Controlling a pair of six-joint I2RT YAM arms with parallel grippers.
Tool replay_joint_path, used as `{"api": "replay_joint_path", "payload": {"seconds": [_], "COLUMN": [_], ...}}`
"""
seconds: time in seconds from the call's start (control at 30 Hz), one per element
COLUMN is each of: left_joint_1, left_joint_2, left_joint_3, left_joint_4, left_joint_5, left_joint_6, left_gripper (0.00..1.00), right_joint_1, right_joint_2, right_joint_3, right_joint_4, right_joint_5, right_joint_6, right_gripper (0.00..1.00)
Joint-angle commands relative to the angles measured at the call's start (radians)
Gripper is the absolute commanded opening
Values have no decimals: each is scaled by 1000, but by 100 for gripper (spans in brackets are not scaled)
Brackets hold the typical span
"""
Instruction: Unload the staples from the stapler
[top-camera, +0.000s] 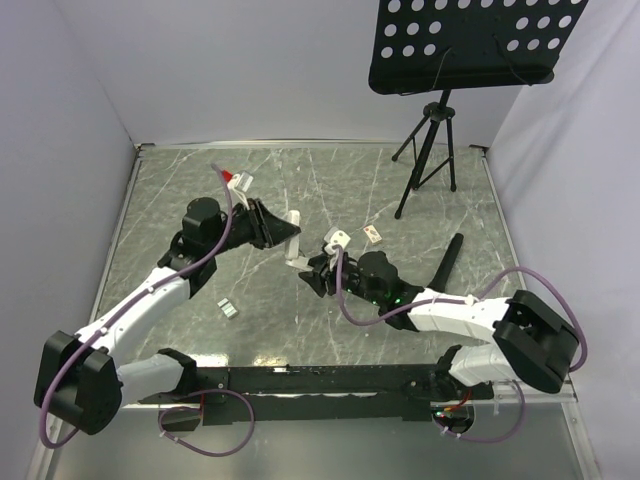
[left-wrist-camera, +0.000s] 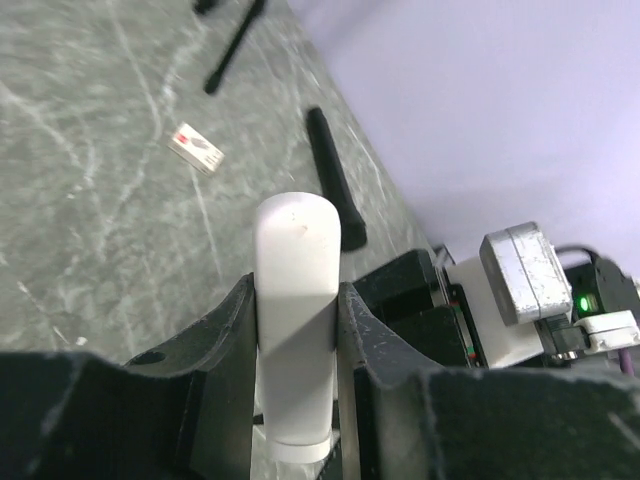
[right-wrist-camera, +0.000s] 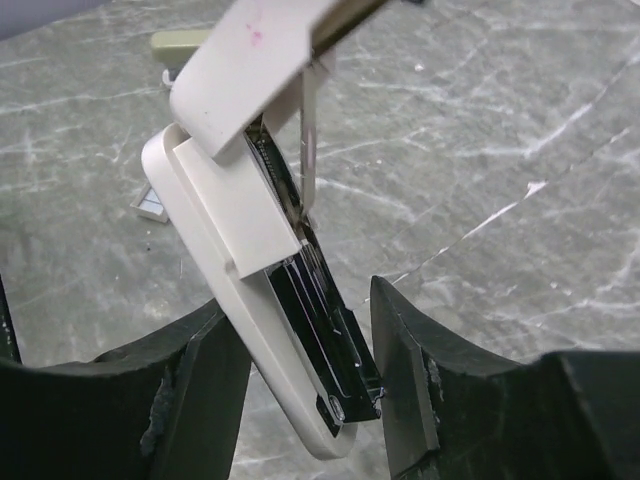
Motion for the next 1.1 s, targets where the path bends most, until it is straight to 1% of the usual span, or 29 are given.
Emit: {"api": "replay_joint_path", "payload": {"seconds": [0.0,0.17,0.3,0.33,0.37,0.43,0.47,0.57,0.63,0.7,0.73,0.77,0.93,1.0,1.07], "left_joint_1": [12,12,12,10,10,12,12,12,12,12,12,12,12,12,12], "left_joint_2": [-15,19,34,36,39,51,71,120,154,209,227,267,342,361,393], "left_joint_3": [-58,-102,-101,-98,-89,-76,-66,-66,-64,-55,-35,-27,-15,6,28], "left_joint_4": [79,99,44,28,12,-51,-65,-67,-70,-97,-146,-159,-183,-226,-304], "left_joint_5": [-192,-246,-330,-351,-369,-442,-450,-432,-402,-401,-401,-401,-404,-427,-443], "left_joint_6": [-30,-76,-89,-99,-107,-154,-177,-247,-300,-338,-346,-349,-415,-444,-466], "left_gripper": [1,1,1,1,1,1,1,1,1,1,1,1,1,1,1], "right_joint_1": [-15,-15,-16,-15,-15,-15,-15,-16,-15,-15,-15,-15,-15,-15,-15], "right_joint_2": [45,88,111,114,122,145,154,203,235,255,260,267,300,310,329], "right_joint_3": [17,73,99,102,106,110,105,96,96,87,84,79,82,79,93], "right_joint_4": [97,40,8,0,-24,-41,-31,-24,-26,-12,-9,-6,-8,-4,-27], "right_joint_5": [180,200,192,189,188,197,192,175,171,169,171,172,166,157,148], "right_joint_6": [166,298,357,378,387,419,427,459,481,487,489,489,487,487,484], "right_gripper": [45,41,42,43,49,55,61,66,65,61,60,59,54,56,63]}}
